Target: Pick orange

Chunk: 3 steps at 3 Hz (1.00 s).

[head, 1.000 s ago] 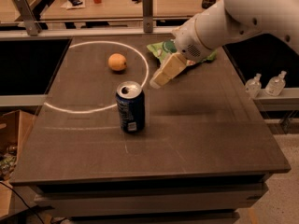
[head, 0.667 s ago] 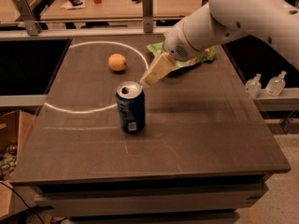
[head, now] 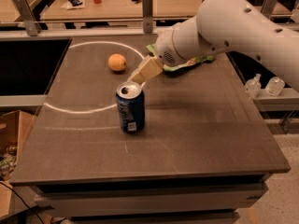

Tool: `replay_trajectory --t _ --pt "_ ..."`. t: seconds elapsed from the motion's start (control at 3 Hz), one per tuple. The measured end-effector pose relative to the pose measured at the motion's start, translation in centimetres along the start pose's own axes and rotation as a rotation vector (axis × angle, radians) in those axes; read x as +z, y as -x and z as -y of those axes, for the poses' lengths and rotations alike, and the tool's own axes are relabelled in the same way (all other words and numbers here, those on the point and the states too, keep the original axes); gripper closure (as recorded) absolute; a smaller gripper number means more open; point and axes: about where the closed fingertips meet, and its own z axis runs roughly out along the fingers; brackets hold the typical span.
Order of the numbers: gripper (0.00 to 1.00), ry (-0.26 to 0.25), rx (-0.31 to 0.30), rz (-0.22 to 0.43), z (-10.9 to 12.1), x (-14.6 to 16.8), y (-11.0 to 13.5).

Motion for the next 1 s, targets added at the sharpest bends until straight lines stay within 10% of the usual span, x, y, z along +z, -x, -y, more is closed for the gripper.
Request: replay_trajectory --t 1.0 --pt "0.0 0.02 0.071 0.051 1.5 5.6 0.5"
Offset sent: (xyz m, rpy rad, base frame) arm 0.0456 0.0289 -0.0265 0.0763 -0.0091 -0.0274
